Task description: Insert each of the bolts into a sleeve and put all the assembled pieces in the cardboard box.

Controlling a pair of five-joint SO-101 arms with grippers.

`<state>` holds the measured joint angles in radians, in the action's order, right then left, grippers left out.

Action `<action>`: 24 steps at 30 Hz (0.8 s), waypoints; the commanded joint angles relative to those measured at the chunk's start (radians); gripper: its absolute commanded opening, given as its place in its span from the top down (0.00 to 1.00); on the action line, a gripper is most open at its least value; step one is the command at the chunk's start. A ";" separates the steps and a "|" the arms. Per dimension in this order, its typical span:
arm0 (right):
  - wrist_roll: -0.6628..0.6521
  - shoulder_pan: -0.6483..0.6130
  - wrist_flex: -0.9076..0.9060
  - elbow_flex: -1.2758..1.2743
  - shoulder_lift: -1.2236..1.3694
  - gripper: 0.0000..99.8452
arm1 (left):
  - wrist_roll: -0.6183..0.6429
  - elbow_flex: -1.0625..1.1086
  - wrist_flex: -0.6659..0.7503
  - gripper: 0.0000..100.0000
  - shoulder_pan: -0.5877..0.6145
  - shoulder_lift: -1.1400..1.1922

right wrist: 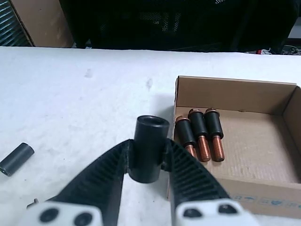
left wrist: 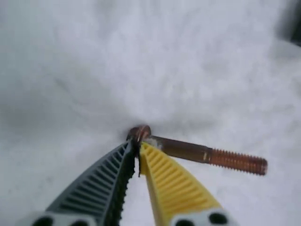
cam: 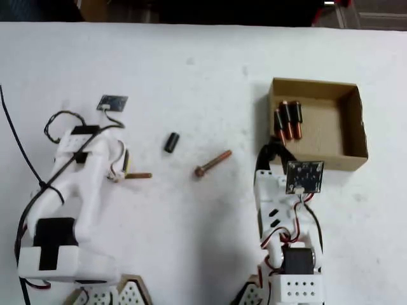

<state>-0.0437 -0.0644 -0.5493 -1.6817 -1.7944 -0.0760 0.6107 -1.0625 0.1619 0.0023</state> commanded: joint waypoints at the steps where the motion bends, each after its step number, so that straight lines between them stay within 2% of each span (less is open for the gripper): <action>1: 0.002 0.015 0.001 -0.008 -0.004 0.98 | 0.011 0.003 0.020 0.97 -0.013 -0.002; 24: 0.002 0.015 0.001 -0.008 -0.004 0.98 | 0.002 -0.048 0.020 0.98 -0.041 -0.008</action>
<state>-0.0437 -0.0644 -0.5493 -1.6817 -1.7944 -0.0744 0.6076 -1.0595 0.1527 0.0023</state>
